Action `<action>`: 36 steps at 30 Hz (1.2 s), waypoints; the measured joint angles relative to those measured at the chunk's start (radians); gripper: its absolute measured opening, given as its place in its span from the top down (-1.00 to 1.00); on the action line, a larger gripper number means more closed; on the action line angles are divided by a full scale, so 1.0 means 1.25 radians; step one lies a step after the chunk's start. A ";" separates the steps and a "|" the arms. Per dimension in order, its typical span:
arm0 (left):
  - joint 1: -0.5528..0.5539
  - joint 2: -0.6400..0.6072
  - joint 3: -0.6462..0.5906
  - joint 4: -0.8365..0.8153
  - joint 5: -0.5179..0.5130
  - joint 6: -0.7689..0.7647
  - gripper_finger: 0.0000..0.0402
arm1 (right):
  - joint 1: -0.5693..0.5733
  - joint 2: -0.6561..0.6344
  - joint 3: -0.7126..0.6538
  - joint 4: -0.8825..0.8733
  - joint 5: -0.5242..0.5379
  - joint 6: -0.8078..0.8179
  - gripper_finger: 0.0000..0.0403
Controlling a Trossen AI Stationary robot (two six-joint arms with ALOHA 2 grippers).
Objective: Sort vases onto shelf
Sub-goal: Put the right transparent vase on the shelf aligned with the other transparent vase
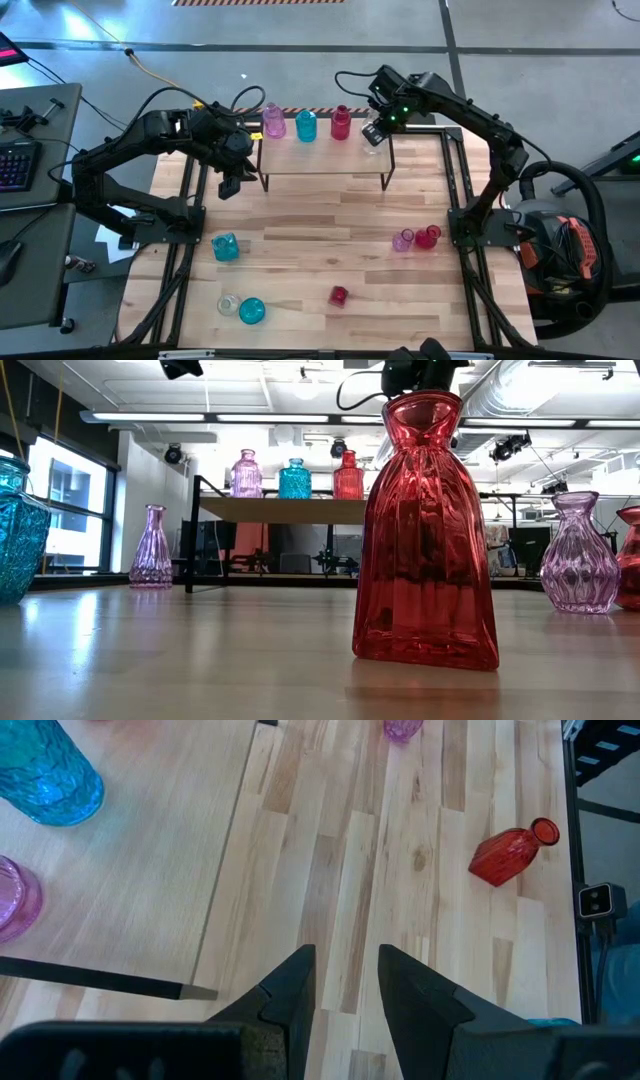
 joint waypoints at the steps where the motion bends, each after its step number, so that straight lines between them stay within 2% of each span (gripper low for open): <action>1: 0.000 0.000 0.000 0.000 0.000 0.000 0.48 | 0.000 0.000 0.000 0.001 0.000 0.000 0.78; 10: 0.000 0.000 0.000 0.000 0.000 0.000 0.48 | 0.000 0.000 0.000 0.011 0.000 0.007 0.76; 18: 0.000 0.000 0.000 0.000 0.000 0.000 0.48 | 0.000 0.000 0.000 0.013 0.016 0.000 0.54; 36: 0.000 0.000 0.000 0.000 0.000 0.000 0.48 | 0.000 0.001 0.018 0.024 0.018 -0.014 0.53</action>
